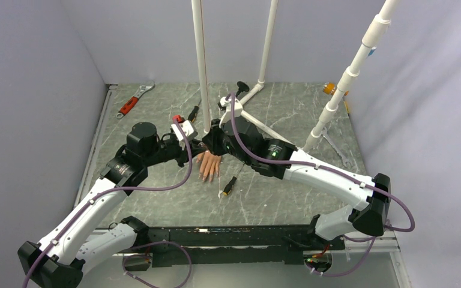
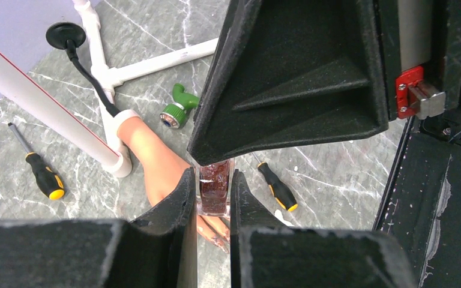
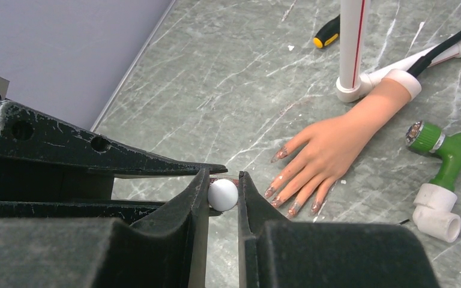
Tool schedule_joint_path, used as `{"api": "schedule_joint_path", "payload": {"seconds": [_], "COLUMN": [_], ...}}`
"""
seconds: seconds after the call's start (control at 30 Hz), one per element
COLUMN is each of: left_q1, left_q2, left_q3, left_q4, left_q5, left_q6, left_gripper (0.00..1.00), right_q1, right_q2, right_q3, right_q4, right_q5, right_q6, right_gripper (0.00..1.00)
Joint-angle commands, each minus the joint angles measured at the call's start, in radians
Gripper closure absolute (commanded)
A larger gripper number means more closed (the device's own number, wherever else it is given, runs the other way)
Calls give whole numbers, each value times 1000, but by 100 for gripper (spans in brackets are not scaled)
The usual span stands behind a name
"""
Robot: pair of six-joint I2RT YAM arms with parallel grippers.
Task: Paint the nails
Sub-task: Unscrew the nail polish bottle.
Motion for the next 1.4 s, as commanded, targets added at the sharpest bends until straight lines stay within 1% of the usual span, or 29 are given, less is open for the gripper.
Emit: {"api": "schedule_joint_path", "payload": {"seconds": [0.0, 0.1, 0.23, 0.33, 0.47, 0.73, 0.93, 0.97, 1.0, 1.03, 1.07, 1.1, 1.13, 1.17, 1.23, 1.37], "left_q1": [-2, -3, -2, -1, -2, -2, -1, -1, -2, -1, -2, -1, -2, -2, -1, -2], "left_q2": [-31, -45, -40, -25, -4, 23, 27, 27, 27, 27, 26, 25, 23, 19, 7, -12], "left_q3": [25, 18, 29, 43, 54, 73, 72, 73, 73, 73, 73, 72, 72, 70, 65, 53], "left_q4": [54, 57, 36, 9, -7, -43, -42, -41, -41, -41, -41, -41, -41, -39, -32, -6], "left_q5": [10, 67, 274, 360, 403, 459, 458, 456, 452, 449, 440, 430, 418, 404, 374, 301], "left_q6": [-8, 9, 52, 68, 70, 86, 85, 85, 86, 86, 85, 86, 84, 82, 77, 54], "left_gripper": [100, 100, 100, 100, 100, 100, 100, 100, 100, 100, 100, 100, 100, 100, 100, 100], "right_q1": [0, 0, -3, -1, -1, 0, -1, -1, -1, 0, -1, -1, -2, -1, -1, -1], "right_q2": [-35, -88, -157, -195, -234, -255, -261, -259, -256, -253, -254, -256, -262, -270, -288, -325], "right_q3": [-3, -68, -149, -184, -216, -238, -237, -233, -226, -220, -215, -213, -210, -211, -213, -207], "right_q4": [34, 96, 162, 166, 169, 167, 166, 162, 159, 154, 151, 151, 154, 159, 167, 171], "right_q5": [-43, -122, -248, -314, -399, -504, -505, -499, -491, -480, -473, -467, -464, -460, -442, -361], "right_q6": [-57, -113, -189, -249, -306, -372, -385, -386, -384, -379, -375, -371, -364, -359, -340, -291], "right_gripper": [100, 100, 100, 100, 100, 100, 99, 91, 75, 57, 45, 34, 26, 19, 11, 1]}}
